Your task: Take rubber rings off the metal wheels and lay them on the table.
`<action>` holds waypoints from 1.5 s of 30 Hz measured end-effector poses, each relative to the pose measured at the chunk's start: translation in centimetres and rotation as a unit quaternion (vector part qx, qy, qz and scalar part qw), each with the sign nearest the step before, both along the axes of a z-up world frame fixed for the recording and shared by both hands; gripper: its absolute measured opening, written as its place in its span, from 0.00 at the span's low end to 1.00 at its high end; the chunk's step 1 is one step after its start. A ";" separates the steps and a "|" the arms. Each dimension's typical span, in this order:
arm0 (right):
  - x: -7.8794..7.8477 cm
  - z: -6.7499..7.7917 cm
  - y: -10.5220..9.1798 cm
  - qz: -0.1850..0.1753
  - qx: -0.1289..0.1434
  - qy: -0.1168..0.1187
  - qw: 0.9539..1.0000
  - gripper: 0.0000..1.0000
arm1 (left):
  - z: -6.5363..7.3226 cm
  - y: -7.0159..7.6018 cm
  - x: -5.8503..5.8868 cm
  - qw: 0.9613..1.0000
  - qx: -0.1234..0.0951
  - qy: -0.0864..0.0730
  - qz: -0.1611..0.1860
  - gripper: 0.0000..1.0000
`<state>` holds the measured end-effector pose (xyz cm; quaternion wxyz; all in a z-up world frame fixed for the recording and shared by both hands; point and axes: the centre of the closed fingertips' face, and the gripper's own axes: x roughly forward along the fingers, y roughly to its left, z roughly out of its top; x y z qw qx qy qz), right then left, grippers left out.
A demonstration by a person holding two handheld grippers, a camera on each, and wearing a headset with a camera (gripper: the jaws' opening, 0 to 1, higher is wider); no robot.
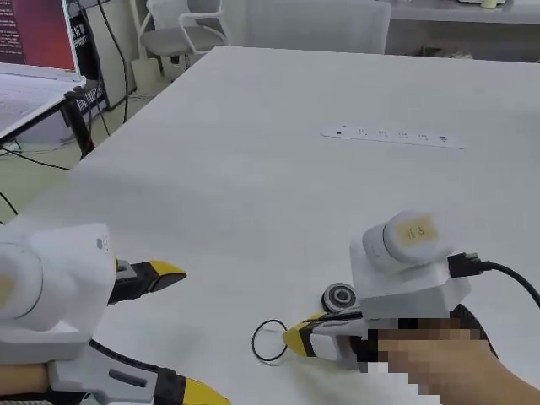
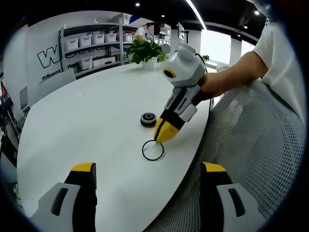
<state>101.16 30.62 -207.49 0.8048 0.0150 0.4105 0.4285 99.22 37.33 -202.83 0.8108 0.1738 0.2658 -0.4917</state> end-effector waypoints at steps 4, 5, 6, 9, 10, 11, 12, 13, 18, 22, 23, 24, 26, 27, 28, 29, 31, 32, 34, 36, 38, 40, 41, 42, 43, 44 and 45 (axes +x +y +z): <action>-0.1 -0.2 0.1 0.006 -0.004 -0.003 1.000 0.06 | 0.0 0.0 0.0 1.000 0.000 -0.001 0.001 0.87; -0.1 -0.2 0.1 0.007 -0.005 -0.004 1.000 0.07 | 0.0 0.0 0.0 1.000 0.000 -0.001 0.001 0.87; -0.1 -0.2 0.0 0.007 -0.007 -0.005 1.000 0.09 | 0.0 0.0 0.1 1.000 0.000 -0.001 0.001 0.87; -0.1 -0.3 0.0 0.010 -0.010 -0.006 1.000 0.11 | 0.1 0.0 0.1 1.000 0.000 -0.001 0.001 0.86; 0.0 -0.3 0.0 0.010 -0.010 -0.006 1.000 0.11 | 0.0 0.0 0.1 1.000 0.000 -0.001 0.001 0.86; 0.0 -0.2 0.0 0.008 -0.008 -0.006 1.000 0.11 | 0.0 0.0 0.1 1.000 0.000 -0.001 0.002 0.86; 0.1 -0.2 -0.1 0.007 -0.008 -0.007 1.000 0.11 | 0.0 0.0 0.1 1.000 0.000 -0.001 0.002 0.86; 0.1 -0.1 -0.1 0.006 -0.007 -0.008 1.000 0.11 | 0.0 0.0 0.1 1.000 0.001 -0.001 0.002 0.86; 0.4 0.3 -0.3 0.001 -0.002 -0.007 1.000 0.12 | 0.0 0.0 0.1 1.000 0.001 -0.001 0.002 0.86; 0.9 0.8 -0.6 -0.011 0.008 -0.009 1.000 0.12 | -0.1 0.0 -0.1 1.000 0.004 0.001 -0.003 0.86; 0.9 0.9 -0.6 -0.012 0.009 -0.009 1.000 0.13 | -0.1 0.0 -0.1 1.000 0.005 0.001 -0.004 0.86; 1.1 1.2 -0.6 -0.016 0.013 -0.010 1.000 0.13 | -0.1 0.0 -0.1 1.000 0.005 0.001 -0.003 0.86; 1.3 1.6 -0.7 -0.021 0.019 -0.013 1.000 0.13 | 0.0 0.0 0.0 1.000 0.002 0.000 0.000 0.85; 1.4 1.8 -0.7 -0.022 0.022 -0.013 0.999 0.13 | 0.1 0.0 0.0 1.000 0.000 -0.001 0.001 0.85; 1.4 2.0 -0.7 -0.024 0.025 -0.013 0.999 0.13 | 0.1 0.0 0.1 1.000 0.000 -0.001 0.002 0.85; 1.5 2.2 -0.7 -0.025 0.028 -0.014 0.999 0.13 | 0.1 0.0 0.0 1.000 0.000 -0.001 0.002 0.85; 1.5 2.6 -0.8 -0.027 0.032 -0.015 0.999 0.15 | 0.0 0.0 0.0 1.000 0.002 0.000 0.001 0.85; 1.6 2.8 -0.8 -0.028 0.034 -0.017 0.999 0.15 | 0.0 0.0 0.0 1.000 0.002 0.000 0.001 0.85; 1.7 3.2 -0.9 -0.030 0.038 -0.020 0.999 0.14 | 0.0 0.0 0.0 1.000 0.002 -0.001 0.001 0.85; 1.8 3.5 -0.9 -0.031 0.041 -0.024 0.998 0.15 | 0.0 0.0 0.1 1.000 0.001 -0.001 0.001 0.85; 2.0 4.0 -1.0 -0.034 0.044 -0.029 0.998 0.15 | 0.0 0.1 0.1 1.000 0.001 -0.001 0.002 0.85; 2.1 4.5 -1.2 -0.037 0.047 -0.034 0.998 0.15 | 0.0 0.1 0.1 1.000 0.001 -0.001 0.001 0.85; 2.2 4.8 -1.3 -0.038 0.050 -0.037 0.997 0.15 | 0.0 0.0 0.1 1.000 0.001 -0.001 0.001 0.85; 2.3 5.0 -1.3 -0.040 0.053 -0.038 0.997 0.15 | 0.0 0.0 0.1 1.000 0.002 0.000 0.000 0.85; 2.3 5.2 -1.3 -0.042 0.056 -0.040 0.997 0.15 | 0.0 0.0 0.1 1.000 0.002 0.000 0.000 0.85; 2.4 5.6 -1.4 -0.045 0.061 -0.043 0.996 0.15 | 0.0 0.0 0.1 1.000 0.002 0.000 0.000 0.85; 2.4 5.8 -1.5 -0.047 0.064 -0.044 0.996 0.15 | 0.0 0.0 0.1 1.000 0.002 0.000 0.000 0.85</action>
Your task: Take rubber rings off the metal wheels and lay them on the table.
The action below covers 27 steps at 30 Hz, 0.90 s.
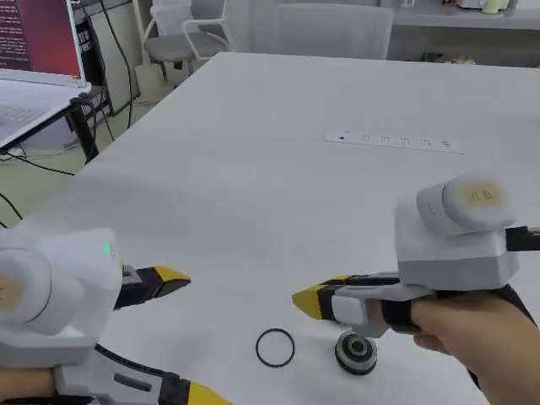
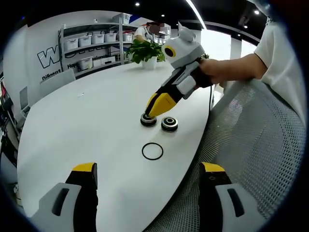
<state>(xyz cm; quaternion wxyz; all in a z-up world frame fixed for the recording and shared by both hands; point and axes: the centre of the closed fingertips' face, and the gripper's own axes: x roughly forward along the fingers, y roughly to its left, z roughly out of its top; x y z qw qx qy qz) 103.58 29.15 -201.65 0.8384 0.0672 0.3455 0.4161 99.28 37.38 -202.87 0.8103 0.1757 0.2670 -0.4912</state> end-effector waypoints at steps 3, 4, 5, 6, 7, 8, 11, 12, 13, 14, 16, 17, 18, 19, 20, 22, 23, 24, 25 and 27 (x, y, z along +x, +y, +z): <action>0.2 0.7 -0.2 -0.006 0.012 -0.004 1.000 0.15 | 0.0 0.0 0.0 1.000 -0.001 0.000 0.000 0.85; 0.2 1.0 -0.3 -0.009 0.016 -0.005 1.000 0.15 | 0.0 0.0 0.0 1.000 0.000 0.000 0.000 0.85; 0.2 1.3 -0.4 -0.012 0.020 -0.006 1.000 0.15 | 0.0 0.0 0.0 1.000 0.000 0.001 0.000 0.85; 0.3 1.5 -0.5 -0.014 0.023 -0.007 1.000 0.15 | 0.0 0.0 0.0 1.000 0.000 0.001 -0.001 0.85; 0.3 1.6 -0.5 -0.015 0.023 -0.008 1.000 0.15 | 0.0 0.0 0.0 1.000 0.001 0.001 -0.001 0.85; 0.3 1.8 -0.7 -0.017 0.025 -0.010 1.000 0.15 | -0.1 0.0 0.0 1.000 0.001 0.001 -0.001 0.85; 0.5 2.3 -1.0 -0.022 0.028 -0.015 0.999 0.15 | -0.1 0.0 0.0 1.000 0.000 0.002 -0.001 0.85; 0.5 2.5 -1.1 -0.023 0.029 -0.016 0.999 0.15 | -0.1 0.0 -0.1 1.000 0.000 0.002 -0.001 0.85; 0.6 2.7 -1.3 -0.024 0.031 -0.018 0.999 0.15 | -0.1 0.0 -0.1 1.000 0.001 0.002 -0.001 0.85; 0.6 3.0 -1.4 -0.025 0.031 -0.022 0.999 0.16 | -0.1 0.0 -0.1 1.000 0.001 0.002 -0.001 0.85; 0.7 3.4 -1.7 -0.026 0.031 -0.030 0.999 0.16 | -0.1 0.0 -0.1 1.000 0.000 0.003 -0.001 0.85; 0.7 3.5 -1.8 -0.026 0.030 -0.032 0.999 0.16 | -0.1 0.0 0.0 1.000 0.000 0.003 -0.001 0.85; 0.8 3.7 -1.9 -0.027 0.030 -0.033 0.999 0.16 | -0.1 0.0 0.0 1.000 0.000 0.003 -0.001 0.85; 0.8 3.9 -2.1 -0.027 0.030 -0.036 0.999 0.16 | -0.1 0.0 0.0 1.000 0.000 0.003 -0.001 0.85; 0.9 4.0 -2.3 -0.028 0.030 -0.039 0.998 0.16 | -0.1 0.0 -0.1 1.000 0.000 0.004 -0.001 0.85; 1.0 4.3 -2.5 -0.030 0.029 -0.044 0.998 0.16 | -0.2 0.0 -0.1 1.000 0.002 0.005 -0.002 0.85; 1.1 4.4 -2.7 -0.031 0.029 -0.046 0.998 0.16 | -0.2 0.0 -0.1 1.000 0.002 0.004 -0.002 0.85; 1.1 4.6 -2.9 -0.031 0.030 -0.047 0.998 0.16 | -0.2 0.0 -0.1 1.000 0.003 0.004 -0.003 0.85; 1.2 4.7 -3.1 -0.032 0.032 -0.048 0.998 0.16 | -0.2 0.0 -0.1 1.000 0.003 0.005 -0.002 0.85; 1.3 5.0 -3.4 -0.036 0.039 -0.047 0.997 0.16 | -0.2 0.0 -0.1 1.000 0.002 0.005 -0.001 0.85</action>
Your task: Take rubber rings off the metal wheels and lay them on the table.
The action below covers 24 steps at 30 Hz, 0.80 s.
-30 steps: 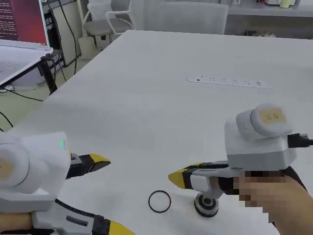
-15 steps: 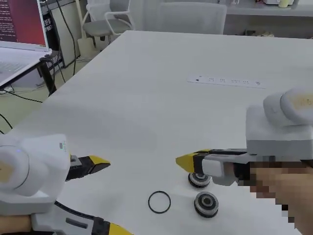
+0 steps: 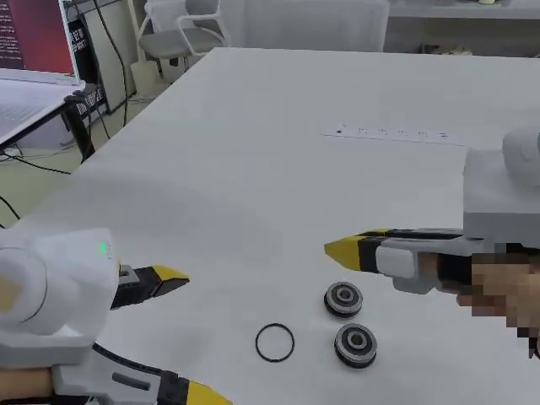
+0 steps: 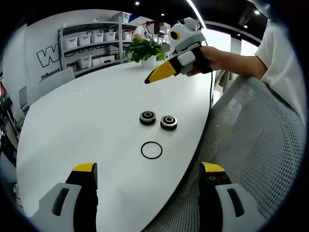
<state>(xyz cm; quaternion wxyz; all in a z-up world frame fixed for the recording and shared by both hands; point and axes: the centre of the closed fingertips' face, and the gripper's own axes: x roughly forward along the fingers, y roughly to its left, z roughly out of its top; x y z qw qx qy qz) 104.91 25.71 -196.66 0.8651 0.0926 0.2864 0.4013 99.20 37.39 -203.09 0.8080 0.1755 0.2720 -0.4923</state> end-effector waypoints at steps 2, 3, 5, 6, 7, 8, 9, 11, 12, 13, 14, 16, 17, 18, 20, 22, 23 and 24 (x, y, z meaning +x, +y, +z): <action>0.2 0.5 -0.3 -0.004 0.019 0.003 1.000 0.17 | 0.0 0.0 0.0 1.000 0.000 0.000 0.000 0.85; 0.4 0.8 -0.5 -0.012 0.031 0.006 0.999 0.16 | 0.0 0.0 0.0 1.000 -0.001 0.001 0.000 0.85; 0.7 1.2 -1.1 -0.020 0.040 0.007 0.999 0.16 | 0.0 -0.1 0.0 1.000 -0.001 0.001 -0.001 0.85; 0.8 1.4 -1.4 -0.023 0.041 0.006 0.999 0.16 | 0.0 -0.1 0.0 1.000 0.000 0.001 -0.001 0.85; 0.8 1.5 -1.6 -0.023 0.040 0.003 0.999 0.16 | 0.0 -0.1 -0.1 1.000 0.000 0.001 -0.002 0.85; 0.8 1.6 -1.9 -0.025 0.040 0.002 0.999 0.17 | 0.0 -0.1 -0.1 1.000 -0.001 0.001 -0.002 0.85; 0.9 1.7 -2.2 -0.027 0.040 0.001 0.999 0.17 | 0.0 -0.1 -0.1 1.000 -0.001 0.001 -0.001 0.85; 1.1 1.9 -3.0 -0.040 0.049 0.003 0.998 0.17 | 0.1 -0.1 0.0 1.000 -0.003 0.001 -0.001 0.85; 1.1 2.0 -3.3 -0.044 0.051 0.002 0.998 0.17 | 0.1 -0.2 0.0 1.000 -0.005 0.001 -0.001 0.85; 1.2 2.0 -3.7 -0.049 0.052 0.002 0.997 0.17 | 0.2 -0.2 -0.1 1.000 -0.007 0.001 -0.001 0.85; 1.2 2.0 -4.0 -0.052 0.051 0.001 0.997 0.17 | 0.2 -0.2 -0.1 1.000 -0.007 0.001 -0.001 0.85; 1.3 2.0 -4.6 -0.058 0.047 0.000 0.997 0.17 | 0.2 -0.3 -0.1 1.000 -0.008 0.002 -0.003 0.85; 1.3 1.9 -4.9 -0.061 0.043 -0.001 0.997 0.17 | 0.2 -0.3 -0.1 1.000 -0.008 0.002 -0.004 0.85; 1.3 1.9 -5.1 -0.063 0.040 -0.001 0.997 0.17 | 0.2 -0.4 -0.2 1.000 -0.008 0.002 -0.005 0.85; 1.3 1.8 -5.6 -0.066 0.036 -0.002 0.997 0.17 | 0.2 -0.4 -0.2 1.000 -0.008 0.002 -0.005 0.85; 1.2 1.8 -5.9 -0.069 0.036 -0.002 0.997 0.17 | 0.2 -0.4 -0.2 1.000 -0.009 0.002 -0.006 0.85; 1.2 1.8 -6.0 -0.070 0.036 -0.002 0.997 0.17 | 0.2 -0.4 -0.2 1.000 -0.009 0.001 -0.006 0.85; 1.2 1.6 -6.2 -0.072 0.036 -0.002 0.997 0.17 | 0.2 -0.4 -0.2 1.000 -0.010 0.001 -0.006 0.85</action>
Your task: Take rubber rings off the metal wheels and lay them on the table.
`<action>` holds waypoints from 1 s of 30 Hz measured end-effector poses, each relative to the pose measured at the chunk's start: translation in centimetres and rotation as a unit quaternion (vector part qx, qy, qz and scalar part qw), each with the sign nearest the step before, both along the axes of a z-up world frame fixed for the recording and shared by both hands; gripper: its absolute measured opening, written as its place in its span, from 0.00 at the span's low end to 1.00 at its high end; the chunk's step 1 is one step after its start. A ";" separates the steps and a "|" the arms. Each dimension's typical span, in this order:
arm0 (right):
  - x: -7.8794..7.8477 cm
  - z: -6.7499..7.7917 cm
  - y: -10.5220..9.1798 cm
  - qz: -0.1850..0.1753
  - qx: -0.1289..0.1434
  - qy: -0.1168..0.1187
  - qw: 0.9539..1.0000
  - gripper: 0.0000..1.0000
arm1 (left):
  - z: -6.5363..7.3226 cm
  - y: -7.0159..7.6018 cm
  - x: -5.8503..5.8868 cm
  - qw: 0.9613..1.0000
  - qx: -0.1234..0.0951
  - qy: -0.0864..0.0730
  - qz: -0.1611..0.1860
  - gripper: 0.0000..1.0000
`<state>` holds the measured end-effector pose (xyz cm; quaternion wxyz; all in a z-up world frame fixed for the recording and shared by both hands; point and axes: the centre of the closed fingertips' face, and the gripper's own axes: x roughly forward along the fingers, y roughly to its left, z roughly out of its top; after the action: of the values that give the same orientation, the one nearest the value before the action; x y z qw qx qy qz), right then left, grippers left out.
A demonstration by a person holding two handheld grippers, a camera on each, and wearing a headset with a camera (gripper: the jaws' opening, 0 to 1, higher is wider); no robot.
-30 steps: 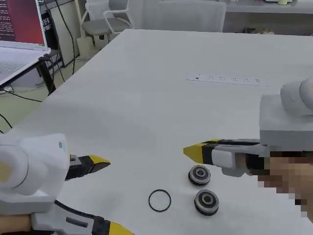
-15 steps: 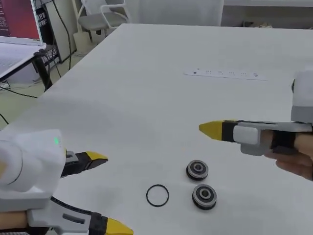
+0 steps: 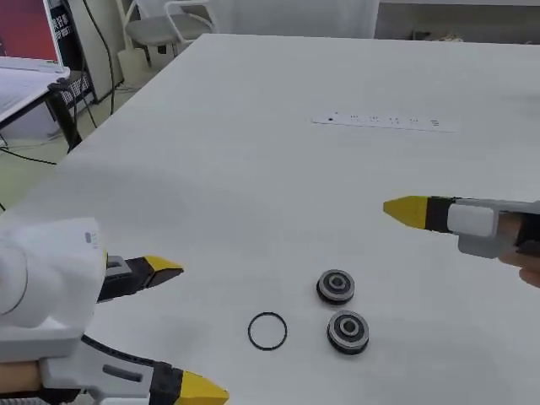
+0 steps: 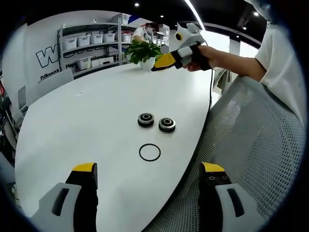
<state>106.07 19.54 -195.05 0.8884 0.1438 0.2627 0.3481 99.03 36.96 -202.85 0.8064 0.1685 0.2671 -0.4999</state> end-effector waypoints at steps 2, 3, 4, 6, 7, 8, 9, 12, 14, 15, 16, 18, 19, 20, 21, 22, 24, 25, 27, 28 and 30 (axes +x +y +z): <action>-0.1 -0.4 -0.1 -0.001 -0.001 0.003 1.000 0.17 | 0.0 0.0 0.0 1.000 -0.001 0.000 0.000 0.85; -0.2 -0.8 -0.2 0.000 -0.005 0.006 1.000 0.17 | 0.1 0.0 0.0 1.000 -0.001 -0.001 0.000 0.85; -0.3 -1.1 -0.1 0.004 -0.009 0.007 1.000 0.16 | 0.1 0.0 0.0 1.000 -0.001 -0.001 0.000 0.85; -0.5 -1.5 0.0 0.014 -0.014 0.006 1.000 0.16 | 0.1 0.0 0.0 1.000 -0.001 0.000 0.000 0.85; -0.7 -1.9 0.1 0.023 -0.020 0.008 0.999 0.17 | 0.0 0.0 0.0 1.000 0.000 0.000 0.000 0.85; -0.8 -2.2 0.2 0.029 -0.026 0.009 0.999 0.17 | 0.0 0.0 0.0 1.000 0.001 0.000 -0.001 0.85; -1.1 -2.6 0.3 0.041 -0.039 0.010 0.998 0.17 | 0.0 0.0 -0.1 1.000 0.002 0.001 -0.001 0.85; -1.6 -3.7 0.6 0.062 -0.064 0.014 0.996 0.18 | -0.1 0.0 -0.1 1.000 0.003 0.003 -0.002 0.85; -2.0 -4.4 0.7 0.080 -0.085 0.011 0.993 0.19 | -0.2 0.0 -0.1 1.000 0.004 0.004 -0.003 0.85; -2.0 -4.8 0.8 0.084 -0.094 0.011 0.992 0.19 | -0.2 0.0 -0.1 1.000 0.004 0.004 -0.003 0.85; -2.1 -5.1 0.8 0.087 -0.101 0.012 0.991 0.19 | -0.2 0.0 -0.1 1.000 0.004 0.004 -0.002 0.85; -2.3 -5.7 0.9 0.097 -0.115 0.016 0.988 0.19 | -0.2 0.0 -0.1 1.000 0.004 0.004 -0.001 0.85; -2.5 -6.3 1.0 0.107 -0.132 0.016 0.985 0.19 | -0.2 0.0 -0.1 1.000 0.003 0.004 0.000 0.85; -2.6 -6.5 1.1 0.112 -0.140 0.014 0.984 0.19 | -0.2 0.1 0.0 1.000 0.003 0.004 0.001 0.84; -2.8 -6.8 1.3 0.120 -0.146 0.012 0.982 0.19 | -0.1 0.1 0.0 1.000 0.002 0.004 0.002 0.84; -2.9 -7.0 1.5 0.126 -0.147 0.014 0.981 0.19 | -0.1 0.1 0.0 1.000 0.002 0.004 0.003 0.84; -3.2 -7.6 1.9 0.136 -0.147 0.023 0.979 0.20 | -0.2 0.1 0.0 1.000 0.003 0.004 0.003 0.84; -3.4 -7.9 2.0 0.141 -0.150 0.024 0.978 0.20 | -0.2 0.1 0.0 1.000 0.003 0.004 0.002 0.84; -3.7 -8.3 2.4 0.155 -0.158 0.023 0.975 0.21 | -0.2 0.1 -0.1 1.000 0.003 0.004 0.001 0.84; -4.0 -8.5 2.7 0.165 -0.160 0.025 0.973 0.22 | -0.1 0.1 -0.1 1.000 0.003 0.004 0.002 0.84; -4.4 -9.0 2.9 0.176 -0.164 0.028 0.970 0.24 | -0.1 0.1 0.0 1.000 0.002 0.003 0.003 0.84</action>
<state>101.67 22.49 -204.01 0.8166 -0.0432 0.3623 0.4472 98.99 37.05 -202.95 0.8066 0.1675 0.2712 -0.4977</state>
